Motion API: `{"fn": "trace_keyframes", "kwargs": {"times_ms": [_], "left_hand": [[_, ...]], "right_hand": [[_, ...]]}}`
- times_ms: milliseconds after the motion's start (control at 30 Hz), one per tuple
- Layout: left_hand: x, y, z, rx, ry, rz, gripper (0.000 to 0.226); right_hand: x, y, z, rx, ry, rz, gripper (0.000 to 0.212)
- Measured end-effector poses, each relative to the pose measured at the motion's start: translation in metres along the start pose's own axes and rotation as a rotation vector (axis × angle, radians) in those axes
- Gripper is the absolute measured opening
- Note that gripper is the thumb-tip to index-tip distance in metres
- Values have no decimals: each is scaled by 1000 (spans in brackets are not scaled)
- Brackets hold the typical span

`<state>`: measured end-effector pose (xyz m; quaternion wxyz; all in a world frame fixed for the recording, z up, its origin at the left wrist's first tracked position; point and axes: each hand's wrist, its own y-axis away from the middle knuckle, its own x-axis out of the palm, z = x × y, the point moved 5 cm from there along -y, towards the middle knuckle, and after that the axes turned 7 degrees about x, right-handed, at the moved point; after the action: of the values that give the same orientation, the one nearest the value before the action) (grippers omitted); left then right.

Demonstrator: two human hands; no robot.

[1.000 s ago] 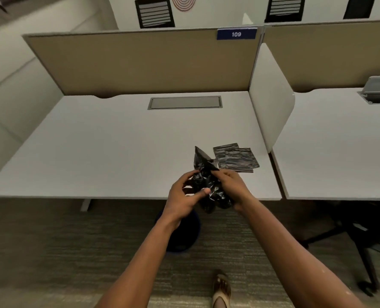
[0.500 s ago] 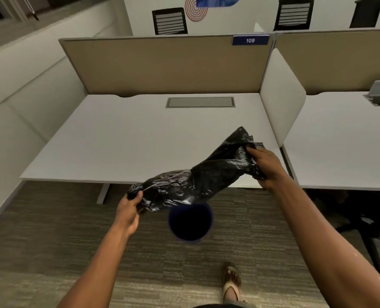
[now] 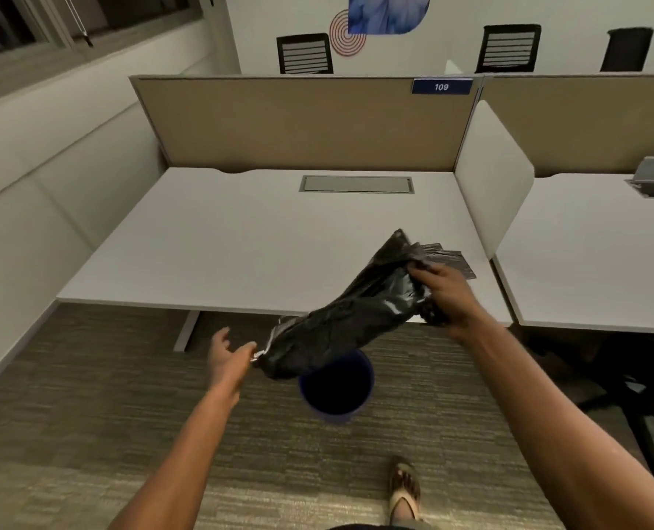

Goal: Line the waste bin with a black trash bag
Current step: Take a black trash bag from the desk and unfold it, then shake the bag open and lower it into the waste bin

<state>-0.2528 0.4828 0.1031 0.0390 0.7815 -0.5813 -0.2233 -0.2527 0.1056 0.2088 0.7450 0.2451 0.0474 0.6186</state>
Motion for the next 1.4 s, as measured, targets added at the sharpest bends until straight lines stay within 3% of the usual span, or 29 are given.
{"fn": "trace_keyframes", "kwargs": {"times_ms": [67, 133, 267, 333, 500, 733, 867, 1033, 1133, 1233, 1333, 1400], "left_hand": [[14, 25, -36, 207, -12, 61, 38], [36, 53, -67, 276, 84, 256, 21], [65, 80, -86, 302, 102, 507, 38], [65, 78, -77, 270, 109, 460, 48], [51, 70, -42, 180, 216, 349, 53], [28, 52, 8, 29, 427, 269, 41], [10, 35, 38, -7, 384, 198, 39], [3, 12, 61, -14, 399, 236, 37], [1, -4, 69, 18, 252, 257, 45], [3, -26, 68, 197, -142, 242, 45], [11, -47, 60, 392, -592, 105, 37], [15, -58, 57, 333, -617, -76, 29]], "right_hand": [[26, 5, -25, 40, 111, 62, 18], [51, 7, -48, 40, 263, 122, 23], [94, 17, -85, 82, 296, 259, 43], [104, 20, -97, 126, 197, 331, 48], [106, 21, -119, 200, -38, 456, 31], [72, 12, -127, 174, -56, 158, 27], [32, 3, -136, 235, -102, 79, 28], [-3, -17, -143, 241, -28, 4, 32], [-17, -34, -138, 259, -52, -43, 29], [-24, -55, -136, 274, -2, -78, 27], [-24, -78, -132, 209, 172, -56, 24], [-20, -91, -128, 140, 300, 10, 24]]}}
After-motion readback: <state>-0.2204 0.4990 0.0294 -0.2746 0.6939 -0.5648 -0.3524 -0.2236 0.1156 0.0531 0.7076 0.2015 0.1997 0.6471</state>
